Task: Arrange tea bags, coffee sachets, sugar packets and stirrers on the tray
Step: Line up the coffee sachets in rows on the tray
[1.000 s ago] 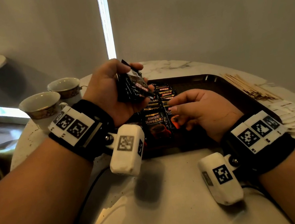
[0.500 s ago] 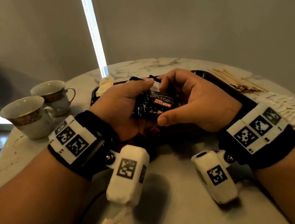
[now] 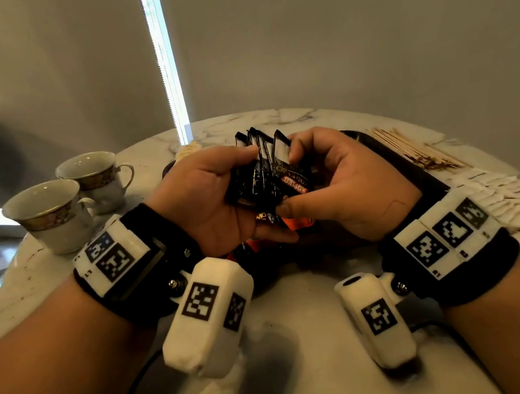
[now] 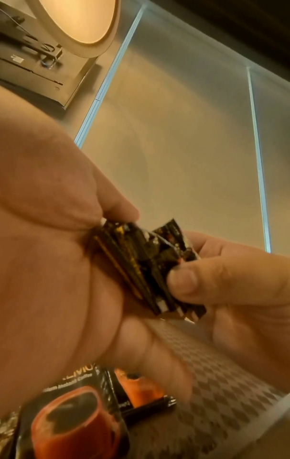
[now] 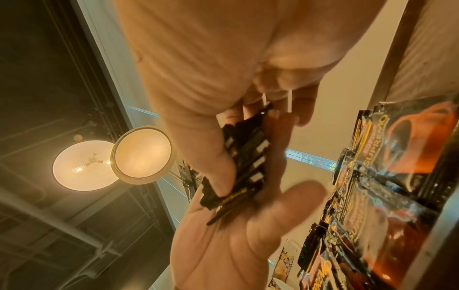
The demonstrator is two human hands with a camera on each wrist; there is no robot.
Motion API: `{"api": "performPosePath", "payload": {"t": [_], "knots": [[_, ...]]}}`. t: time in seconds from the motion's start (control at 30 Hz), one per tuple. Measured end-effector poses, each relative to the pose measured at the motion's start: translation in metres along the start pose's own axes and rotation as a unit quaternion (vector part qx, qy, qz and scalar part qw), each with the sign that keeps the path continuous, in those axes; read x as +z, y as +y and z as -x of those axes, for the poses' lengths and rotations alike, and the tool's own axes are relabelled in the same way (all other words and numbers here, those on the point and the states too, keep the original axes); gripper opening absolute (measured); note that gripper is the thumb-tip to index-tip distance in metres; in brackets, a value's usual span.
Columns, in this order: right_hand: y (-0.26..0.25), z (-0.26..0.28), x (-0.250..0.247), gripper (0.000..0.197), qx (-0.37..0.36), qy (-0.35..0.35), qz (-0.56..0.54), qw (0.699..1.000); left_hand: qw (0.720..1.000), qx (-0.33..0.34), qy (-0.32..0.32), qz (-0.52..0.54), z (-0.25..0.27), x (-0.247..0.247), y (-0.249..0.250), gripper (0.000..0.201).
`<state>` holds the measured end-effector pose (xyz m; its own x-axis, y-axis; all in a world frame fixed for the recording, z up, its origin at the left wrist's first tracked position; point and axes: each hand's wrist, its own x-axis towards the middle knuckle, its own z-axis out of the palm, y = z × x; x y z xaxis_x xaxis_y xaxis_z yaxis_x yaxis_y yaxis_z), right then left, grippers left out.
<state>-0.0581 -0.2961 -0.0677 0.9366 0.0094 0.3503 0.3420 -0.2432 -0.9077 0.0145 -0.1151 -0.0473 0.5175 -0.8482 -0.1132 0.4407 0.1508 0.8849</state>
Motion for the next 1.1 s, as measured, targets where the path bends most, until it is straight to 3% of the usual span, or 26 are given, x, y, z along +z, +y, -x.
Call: {"api": "performPosePath", "payload": {"t": [0.1,0.27,0.37,0.5,0.63,0.73,0.8,0.9,1.03,1.1], "knots": [[-0.002,0.001,0.0,0.055,0.018,-0.031,0.011,0.999,0.999,0.012,0.032,0.002,-0.001,-0.001,-0.002,0.064],[0.0,-0.003,-0.005,0.056,0.009,-0.043,0.014,0.999,0.993,0.042,0.106,0.024,-0.006,-0.001,-0.002,0.062],[0.001,-0.005,-0.006,0.064,-0.018,-0.019,-0.011,1.0,0.992,0.05,0.11,0.04,-0.005,-0.001,0.002,0.051],[-0.001,-0.003,0.0,0.043,-0.062,0.023,0.006,0.998,0.994,0.031,0.098,0.03,-0.004,-0.003,0.002,0.042],[0.002,-0.006,-0.004,0.037,-0.054,0.065,0.052,0.995,0.995,0.011,0.098,0.008,-0.003,-0.001,0.002,0.032],[0.003,-0.006,-0.003,0.03,-0.062,0.116,0.005,0.991,0.994,0.024,0.11,0.013,-0.003,-0.003,0.004,0.031],[0.006,-0.008,-0.005,0.021,-0.043,0.175,-0.04,0.983,0.992,0.029,0.122,0.021,-0.003,-0.005,0.007,0.032],[0.016,-0.015,-0.012,0.014,0.007,0.226,-0.015,0.974,0.988,0.049,0.145,0.032,-0.002,-0.012,0.013,0.047],[0.027,-0.018,-0.018,0.051,0.128,0.154,0.021,0.98,0.98,0.089,0.172,0.05,0.0,-0.019,0.018,0.054],[0.026,-0.015,-0.016,0.053,0.173,0.111,0.065,0.976,0.978,0.093,0.181,0.05,0.0,-0.022,0.019,0.053]]}}
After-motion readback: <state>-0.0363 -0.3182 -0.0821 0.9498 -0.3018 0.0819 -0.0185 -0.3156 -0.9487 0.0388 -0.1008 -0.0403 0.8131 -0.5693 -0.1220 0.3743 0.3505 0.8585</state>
